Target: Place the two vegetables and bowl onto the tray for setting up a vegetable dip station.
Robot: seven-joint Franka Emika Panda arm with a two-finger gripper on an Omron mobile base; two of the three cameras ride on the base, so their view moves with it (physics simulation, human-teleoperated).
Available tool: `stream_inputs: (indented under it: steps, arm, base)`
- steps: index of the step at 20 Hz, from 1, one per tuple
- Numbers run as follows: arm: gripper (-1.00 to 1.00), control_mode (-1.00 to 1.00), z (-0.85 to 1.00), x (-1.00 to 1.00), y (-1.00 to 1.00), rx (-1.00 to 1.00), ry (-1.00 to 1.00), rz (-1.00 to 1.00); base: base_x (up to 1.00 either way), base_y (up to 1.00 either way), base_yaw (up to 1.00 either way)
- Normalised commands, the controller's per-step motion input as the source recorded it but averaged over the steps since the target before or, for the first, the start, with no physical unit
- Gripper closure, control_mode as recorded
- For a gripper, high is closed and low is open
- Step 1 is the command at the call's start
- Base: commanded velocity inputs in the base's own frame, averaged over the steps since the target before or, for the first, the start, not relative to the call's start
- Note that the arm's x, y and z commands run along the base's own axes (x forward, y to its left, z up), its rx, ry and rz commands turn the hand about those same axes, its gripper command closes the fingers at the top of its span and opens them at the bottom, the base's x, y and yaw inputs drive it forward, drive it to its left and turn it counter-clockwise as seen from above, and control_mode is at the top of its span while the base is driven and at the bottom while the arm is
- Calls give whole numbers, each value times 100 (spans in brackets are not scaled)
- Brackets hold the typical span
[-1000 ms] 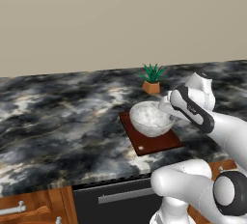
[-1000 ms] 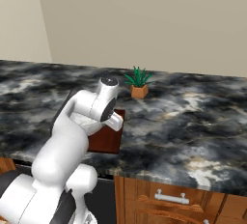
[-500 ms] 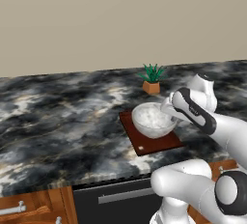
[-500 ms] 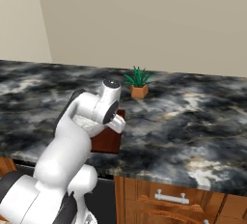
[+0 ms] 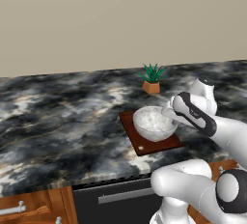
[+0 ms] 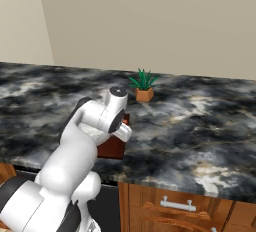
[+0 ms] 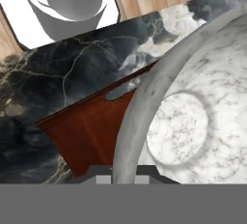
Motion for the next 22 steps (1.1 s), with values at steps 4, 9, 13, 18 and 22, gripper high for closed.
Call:
stream_inputs:
  steps: [4, 9, 13, 18, 22]
  arm:
    - [100, -100, -12, 0, -15, 0, 0, 0]
    - [100, -100, -8, 5, -9, 0, 0, 0]
    - [100, -100, -10, 4, -5, 0, 0, 0]
    - [100, -100, -10, 3, 0, 0, 0, 0]
    - [100, -100, -12, 7, 0, 0, 0, 0]
  base:
    - [0, 0, 0]
    - [0, 0, 0]
    - [0, 0, 0]
    - [0, 0, 0]
    - [0, 0, 0]
